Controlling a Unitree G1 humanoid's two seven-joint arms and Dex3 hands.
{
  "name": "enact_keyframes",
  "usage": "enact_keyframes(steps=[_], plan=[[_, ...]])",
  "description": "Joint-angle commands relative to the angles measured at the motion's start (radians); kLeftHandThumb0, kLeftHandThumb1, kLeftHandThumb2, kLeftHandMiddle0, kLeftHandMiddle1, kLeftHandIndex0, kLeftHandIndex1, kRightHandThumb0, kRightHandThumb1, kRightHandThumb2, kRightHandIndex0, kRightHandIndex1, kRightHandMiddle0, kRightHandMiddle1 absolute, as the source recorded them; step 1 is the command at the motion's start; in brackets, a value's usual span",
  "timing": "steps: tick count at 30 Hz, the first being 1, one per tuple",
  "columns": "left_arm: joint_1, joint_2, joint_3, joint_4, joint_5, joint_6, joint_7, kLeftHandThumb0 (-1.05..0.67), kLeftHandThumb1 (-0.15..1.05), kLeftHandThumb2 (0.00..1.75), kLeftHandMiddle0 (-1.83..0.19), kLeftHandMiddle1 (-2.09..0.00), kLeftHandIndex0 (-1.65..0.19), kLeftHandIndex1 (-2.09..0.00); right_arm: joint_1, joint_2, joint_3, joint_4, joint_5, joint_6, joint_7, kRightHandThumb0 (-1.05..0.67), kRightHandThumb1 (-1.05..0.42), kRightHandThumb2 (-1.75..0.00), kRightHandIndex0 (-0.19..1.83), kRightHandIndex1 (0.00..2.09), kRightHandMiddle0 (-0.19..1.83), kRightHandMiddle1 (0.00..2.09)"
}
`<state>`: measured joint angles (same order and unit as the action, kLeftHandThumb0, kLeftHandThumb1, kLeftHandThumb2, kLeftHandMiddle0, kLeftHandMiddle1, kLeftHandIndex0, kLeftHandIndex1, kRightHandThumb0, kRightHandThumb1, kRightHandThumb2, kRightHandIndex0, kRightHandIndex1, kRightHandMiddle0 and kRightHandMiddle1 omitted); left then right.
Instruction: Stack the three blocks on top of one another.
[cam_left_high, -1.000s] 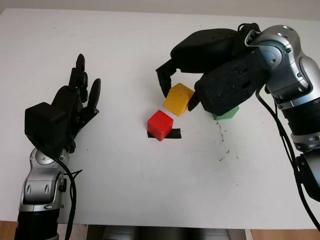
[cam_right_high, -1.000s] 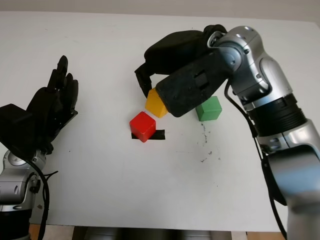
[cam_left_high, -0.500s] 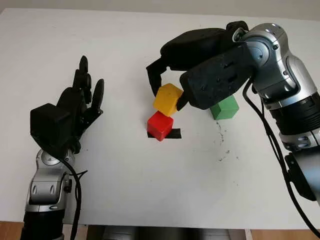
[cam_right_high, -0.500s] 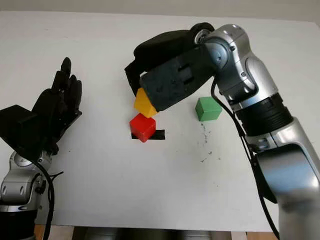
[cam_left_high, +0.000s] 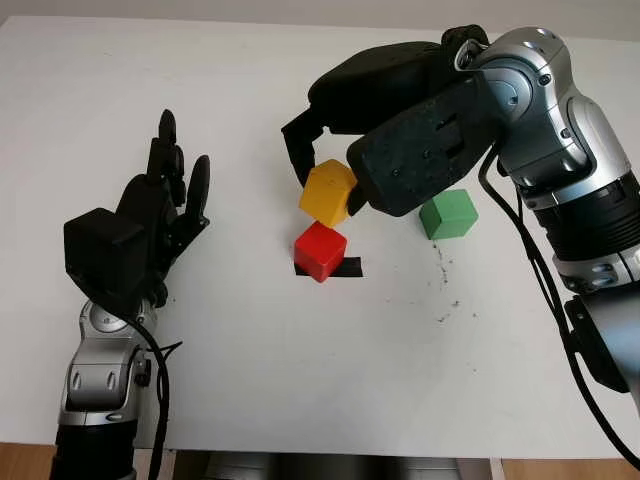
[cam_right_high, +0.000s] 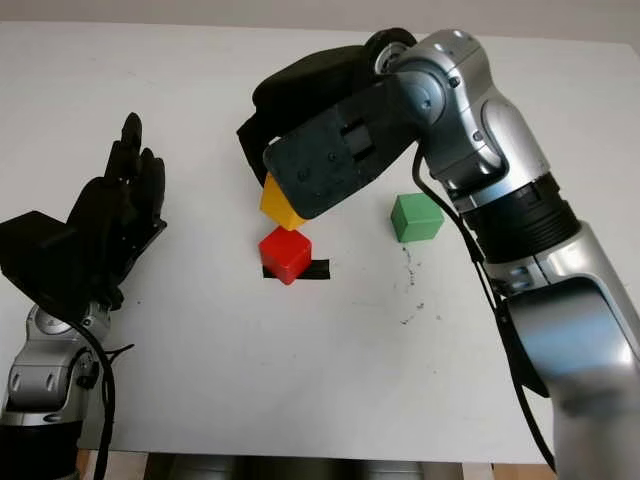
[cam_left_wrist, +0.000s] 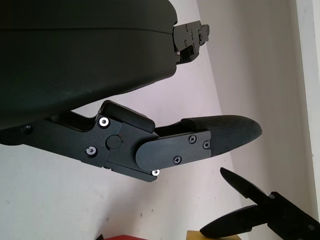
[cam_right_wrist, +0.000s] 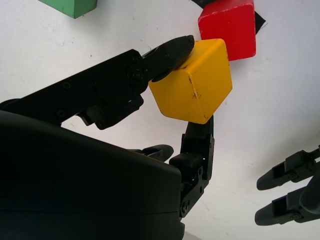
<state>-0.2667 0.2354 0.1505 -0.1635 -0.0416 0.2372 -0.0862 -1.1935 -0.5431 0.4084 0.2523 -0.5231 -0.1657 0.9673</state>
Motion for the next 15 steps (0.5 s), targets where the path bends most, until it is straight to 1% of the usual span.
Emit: enact_keyframes(steps=[1,8,15], plan=[[0.017,-0.001,-0.005,-0.02,0.008,-0.005,0.006,-0.81,1.05,0.61,0.19,-0.05,0.18,-0.04,-0.021,0.008,-0.001,-0.01,0.009,0.003,0.007,-0.38,-0.9,-0.05,0.4,0.05,0.47,1.35],[0.018,-0.013,-0.003,-0.03,0.002,0.011,0.009,-0.81,1.05,0.6,0.19,-0.05,0.19,-0.04,-0.018,0.016,0.001,-0.004,0.025,-0.002,0.019,-0.37,-0.9,-0.05,0.4,0.05,0.46,1.36],[0.02,-0.014,-0.011,-0.025,0.009,-0.002,0.015,-0.81,1.05,0.61,0.19,-0.05,0.19,-0.05,-0.003,0.029,-0.001,-0.002,0.043,0.01,0.027,-0.35,-0.9,-0.05,0.41,0.05,0.47,1.37]])
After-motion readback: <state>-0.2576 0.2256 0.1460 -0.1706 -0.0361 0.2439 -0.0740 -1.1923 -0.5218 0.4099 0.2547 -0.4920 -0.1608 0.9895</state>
